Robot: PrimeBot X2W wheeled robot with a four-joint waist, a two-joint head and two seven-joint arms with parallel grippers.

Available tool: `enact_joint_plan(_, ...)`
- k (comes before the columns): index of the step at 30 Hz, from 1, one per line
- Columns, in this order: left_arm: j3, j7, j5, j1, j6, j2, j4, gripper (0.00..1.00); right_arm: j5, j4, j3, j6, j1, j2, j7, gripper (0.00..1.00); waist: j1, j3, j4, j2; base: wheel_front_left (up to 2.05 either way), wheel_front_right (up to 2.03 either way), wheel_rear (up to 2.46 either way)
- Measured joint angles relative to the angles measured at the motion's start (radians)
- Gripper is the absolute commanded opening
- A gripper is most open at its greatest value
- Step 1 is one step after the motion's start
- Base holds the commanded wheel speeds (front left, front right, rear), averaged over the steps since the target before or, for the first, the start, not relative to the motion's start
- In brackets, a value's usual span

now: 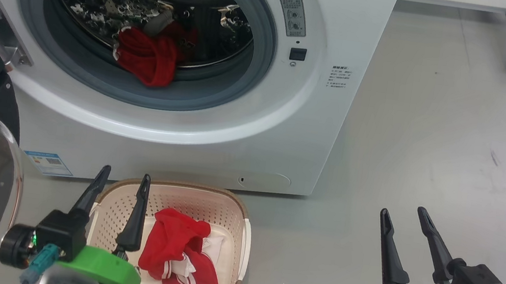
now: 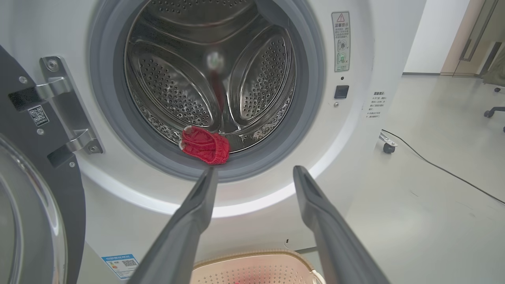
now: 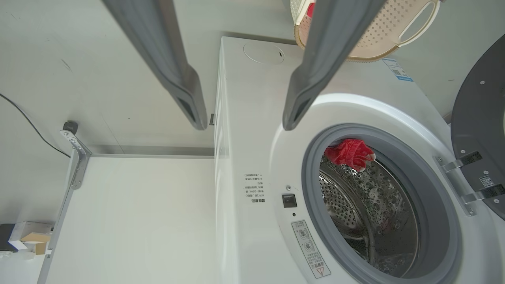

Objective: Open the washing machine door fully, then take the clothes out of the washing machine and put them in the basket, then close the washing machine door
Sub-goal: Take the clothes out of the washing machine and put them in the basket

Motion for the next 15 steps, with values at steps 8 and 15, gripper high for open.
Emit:
enact_joint_plan(8, 0.001, 0.044, -0.03, -0.123, -0.004, -0.002, 0.03, 1.0, -0.003, -0.023, 0.02, 0.0, -0.03, 0.0, 0.0, 1.0, 0.0, 0.084, -0.01, 0.0, 0.0, 0.0, 0.0)
enact_joint_plan(15, 0.028, 0.133, -0.063, -0.283, -0.011, -0.005, 0.112, 1.0, -0.004, -0.044, 0.038, 0.0, -0.091, -0.001, 0.0, 1.0, 0.0, 0.186, -0.033, 0.0, 0.0, 0.0, 0.0)
